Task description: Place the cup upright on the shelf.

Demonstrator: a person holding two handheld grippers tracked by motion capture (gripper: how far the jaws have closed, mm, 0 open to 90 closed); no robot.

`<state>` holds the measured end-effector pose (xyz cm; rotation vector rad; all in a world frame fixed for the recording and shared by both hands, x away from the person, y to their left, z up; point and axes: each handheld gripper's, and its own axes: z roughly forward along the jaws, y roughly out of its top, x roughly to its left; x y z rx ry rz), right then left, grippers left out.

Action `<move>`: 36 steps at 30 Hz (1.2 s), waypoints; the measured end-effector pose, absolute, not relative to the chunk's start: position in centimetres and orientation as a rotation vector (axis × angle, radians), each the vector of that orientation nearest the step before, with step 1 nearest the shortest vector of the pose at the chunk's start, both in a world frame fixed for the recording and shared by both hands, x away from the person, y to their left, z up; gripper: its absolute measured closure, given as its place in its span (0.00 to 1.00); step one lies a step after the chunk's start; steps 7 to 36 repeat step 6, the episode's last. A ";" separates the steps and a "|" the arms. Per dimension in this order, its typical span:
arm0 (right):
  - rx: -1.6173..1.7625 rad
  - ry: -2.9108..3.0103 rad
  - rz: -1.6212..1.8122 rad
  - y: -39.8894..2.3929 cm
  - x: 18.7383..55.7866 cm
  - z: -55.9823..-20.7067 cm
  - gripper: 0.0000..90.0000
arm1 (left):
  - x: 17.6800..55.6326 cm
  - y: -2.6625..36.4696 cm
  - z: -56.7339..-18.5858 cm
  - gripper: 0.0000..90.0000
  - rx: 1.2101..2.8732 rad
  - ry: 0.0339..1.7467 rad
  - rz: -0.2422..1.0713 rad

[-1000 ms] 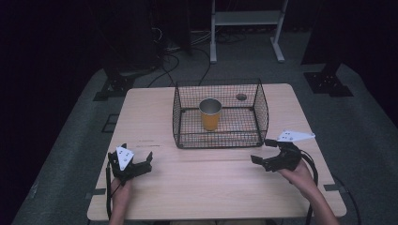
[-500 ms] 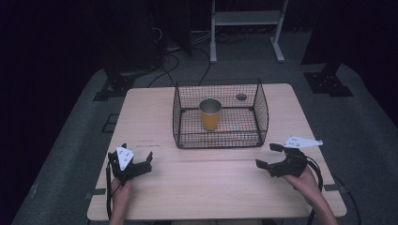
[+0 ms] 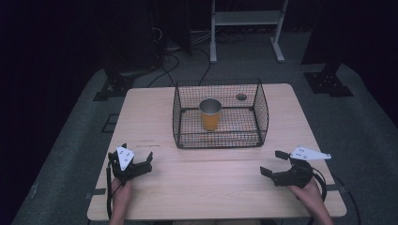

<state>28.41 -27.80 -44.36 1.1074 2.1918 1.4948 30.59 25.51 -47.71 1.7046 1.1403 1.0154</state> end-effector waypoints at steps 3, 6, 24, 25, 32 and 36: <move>1.109 2.191 1.485 -27.7 27.8 -44.7 0.03 | 30.6 25.5 -47.7 0.00 1.705 1.141 1.015; 1.116 2.201 1.489 -27.6 27.2 -45.2 0.03 | 30.6 25.6 -47.7 0.00 1.703 1.145 1.014; 1.116 2.201 1.489 -27.6 27.2 -45.2 0.03 | 30.6 25.6 -47.7 0.00 1.703 1.145 1.014; 1.116 2.201 1.489 -27.6 27.2 -45.2 0.03 | 30.6 25.6 -47.7 0.00 1.703 1.145 1.014; 1.116 2.201 1.489 -27.6 27.2 -45.2 0.03 | 30.6 25.6 -47.7 0.00 1.703 1.145 1.014; 1.116 2.201 1.489 -27.6 27.2 -45.2 0.03 | 30.6 25.6 -47.7 0.00 1.703 1.145 1.014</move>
